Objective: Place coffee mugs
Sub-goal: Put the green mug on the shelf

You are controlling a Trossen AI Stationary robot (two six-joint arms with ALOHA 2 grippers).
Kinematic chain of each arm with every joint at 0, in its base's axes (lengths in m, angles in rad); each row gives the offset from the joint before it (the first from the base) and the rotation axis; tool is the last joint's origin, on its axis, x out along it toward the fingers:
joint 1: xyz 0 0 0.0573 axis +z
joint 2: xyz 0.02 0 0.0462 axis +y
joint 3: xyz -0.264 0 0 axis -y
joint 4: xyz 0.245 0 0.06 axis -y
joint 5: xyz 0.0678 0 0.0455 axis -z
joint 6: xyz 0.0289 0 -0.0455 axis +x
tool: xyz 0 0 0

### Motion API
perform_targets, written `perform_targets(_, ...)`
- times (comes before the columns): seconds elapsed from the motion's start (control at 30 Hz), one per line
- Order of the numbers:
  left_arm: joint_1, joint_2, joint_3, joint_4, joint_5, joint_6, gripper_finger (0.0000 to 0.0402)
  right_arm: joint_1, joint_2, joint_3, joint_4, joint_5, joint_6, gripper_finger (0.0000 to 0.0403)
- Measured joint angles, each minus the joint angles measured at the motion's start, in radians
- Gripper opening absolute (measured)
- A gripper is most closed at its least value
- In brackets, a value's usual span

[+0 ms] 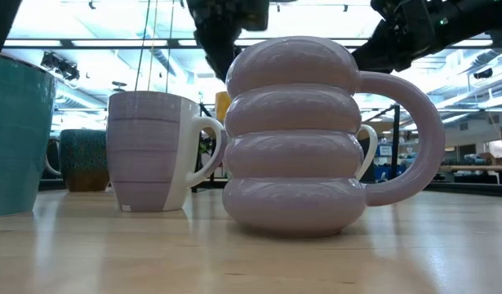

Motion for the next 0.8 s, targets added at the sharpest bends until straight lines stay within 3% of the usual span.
perform_targets(0.17,-0.014,-0.081,-0.101,0.124,-0.017,-0.228,0.0142,0.000,0.000,0.000,0.006,0.000,-0.001,0.0165)
perform_targets(0.37,-0.043,-0.067,-0.121,0.106,-0.089,-0.574,0.0144,-0.001,0.000,0.000,0.014,0.000,-0.003,0.0165)
perform_targets(0.8,-0.086,-0.008,-0.123,0.106,-0.123,-0.734,0.0231,-0.001,0.005,0.000,0.048,-0.026,-0.041,0.0165)
